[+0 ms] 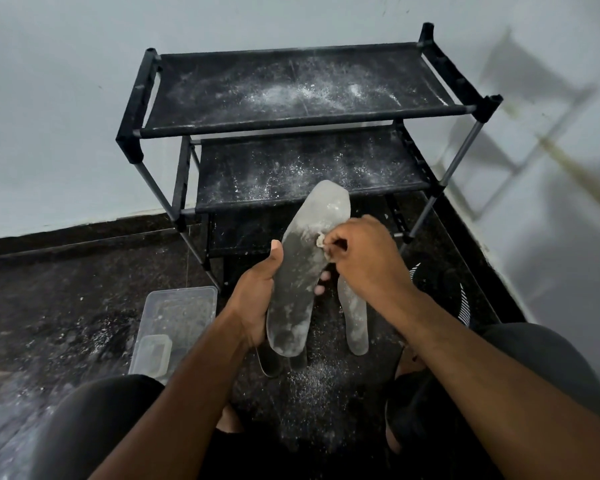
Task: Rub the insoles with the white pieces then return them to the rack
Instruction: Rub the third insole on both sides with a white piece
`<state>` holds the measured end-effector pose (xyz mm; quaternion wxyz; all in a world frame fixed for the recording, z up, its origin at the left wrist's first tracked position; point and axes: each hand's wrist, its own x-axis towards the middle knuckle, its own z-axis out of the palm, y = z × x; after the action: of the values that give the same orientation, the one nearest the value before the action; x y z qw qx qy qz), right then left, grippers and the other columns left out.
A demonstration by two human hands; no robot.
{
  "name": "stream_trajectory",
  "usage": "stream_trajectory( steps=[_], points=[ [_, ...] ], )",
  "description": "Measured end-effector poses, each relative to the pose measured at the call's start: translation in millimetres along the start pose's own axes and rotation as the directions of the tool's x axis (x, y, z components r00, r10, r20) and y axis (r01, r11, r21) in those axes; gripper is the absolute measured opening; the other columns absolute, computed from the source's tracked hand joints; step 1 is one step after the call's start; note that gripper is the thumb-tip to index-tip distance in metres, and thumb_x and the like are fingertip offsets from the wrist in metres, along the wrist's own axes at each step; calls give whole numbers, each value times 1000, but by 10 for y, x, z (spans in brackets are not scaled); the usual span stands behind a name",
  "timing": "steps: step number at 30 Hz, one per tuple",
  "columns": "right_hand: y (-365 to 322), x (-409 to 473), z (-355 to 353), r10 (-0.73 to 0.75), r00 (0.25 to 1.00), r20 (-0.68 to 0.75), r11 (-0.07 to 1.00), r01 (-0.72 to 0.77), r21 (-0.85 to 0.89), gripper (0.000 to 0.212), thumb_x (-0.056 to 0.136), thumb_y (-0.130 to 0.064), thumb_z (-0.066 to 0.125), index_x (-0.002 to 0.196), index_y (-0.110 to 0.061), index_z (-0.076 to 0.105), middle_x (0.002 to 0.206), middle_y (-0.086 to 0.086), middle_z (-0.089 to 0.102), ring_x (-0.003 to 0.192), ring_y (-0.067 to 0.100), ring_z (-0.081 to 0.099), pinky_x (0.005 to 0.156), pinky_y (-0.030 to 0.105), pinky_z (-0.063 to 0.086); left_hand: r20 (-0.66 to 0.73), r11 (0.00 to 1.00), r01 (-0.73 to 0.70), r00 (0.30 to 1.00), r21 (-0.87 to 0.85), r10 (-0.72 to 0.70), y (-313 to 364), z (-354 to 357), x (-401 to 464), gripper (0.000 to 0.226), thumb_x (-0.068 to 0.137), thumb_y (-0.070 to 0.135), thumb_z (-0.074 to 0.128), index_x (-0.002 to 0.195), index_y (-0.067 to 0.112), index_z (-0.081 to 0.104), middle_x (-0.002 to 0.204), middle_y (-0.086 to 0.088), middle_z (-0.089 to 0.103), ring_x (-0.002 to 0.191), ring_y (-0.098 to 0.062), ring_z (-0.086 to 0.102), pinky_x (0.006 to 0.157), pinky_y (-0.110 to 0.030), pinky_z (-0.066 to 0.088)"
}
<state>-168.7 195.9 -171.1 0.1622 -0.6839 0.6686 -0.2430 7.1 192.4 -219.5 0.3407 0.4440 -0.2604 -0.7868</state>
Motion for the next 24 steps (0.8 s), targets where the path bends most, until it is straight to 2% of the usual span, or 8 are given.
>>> stream_trajectory(
  steps=[3,5,9,11,14,16,19,24],
  points=[
    [-55,-62,88,-92,989,116,996,89,28,8,88,-16,69,85,-21,74,86,-10,61,82,-2,45,71,10,38,-36,1000,-18,999,21,19,5,24,-30,67,101,58,47,130,1,66,115,-20,71,94,-29,69,95,-46,54],
    [-64,-81,128,-125,977,173,992,121,31,8,87,-16,70,85,-21,75,87,-8,61,82,3,52,77,22,48,-40,999,-25,999,22,25,-1,32,-23,67,101,58,49,134,2,64,123,-24,65,103,-32,64,106,-54,45],
    [36,27,17,-50,998,29,999,51,-5,11,87,-8,69,80,-16,74,84,-5,62,80,5,49,72,21,45,-63,996,-52,996,78,57,29,3,-5,69,102,59,43,131,1,66,124,-21,70,106,-32,69,98,-47,51],
    [-11,-17,36,-79,990,115,997,76,31,9,87,-8,69,84,-15,74,87,-4,62,80,3,52,72,19,47,-71,996,-56,996,73,61,30,-7,-5,69,101,60,45,127,1,68,121,-22,69,101,-33,68,96,-48,52],
    [-116,-123,136,-144,943,300,989,126,79,10,86,-8,71,89,-16,76,91,-3,65,81,8,61,78,30,56,-89,998,-56,994,34,58,16,6,-13,68,103,58,44,130,0,66,124,-28,63,106,-37,60,107,-57,45],
    [-72,-66,94,-81,961,264,996,67,62,11,86,-8,72,89,-18,76,90,-3,68,77,7,63,76,28,57,-87,997,-59,994,42,62,18,8,-7,67,102,58,44,127,1,67,117,-24,67,97,-33,64,96,-52,53],
    [6,16,17,-18,995,100,1000,16,26,11,87,-9,70,84,-18,77,87,-2,67,72,8,62,70,27,56,-71,996,-60,995,71,65,29,0,3,64,102,58,43,118,3,71,101,-15,74,82,-24,70,76,-39,59],
    [-102,-105,161,-48,949,312,999,39,34,13,84,-8,70,85,-19,76,84,-2,69,71,9,64,68,30,59,-88,998,-58,994,36,61,-8,-12,7,64,103,57,45,124,2,70,119,-25,66,102,-36,62,103,-55,48]
  ],
)
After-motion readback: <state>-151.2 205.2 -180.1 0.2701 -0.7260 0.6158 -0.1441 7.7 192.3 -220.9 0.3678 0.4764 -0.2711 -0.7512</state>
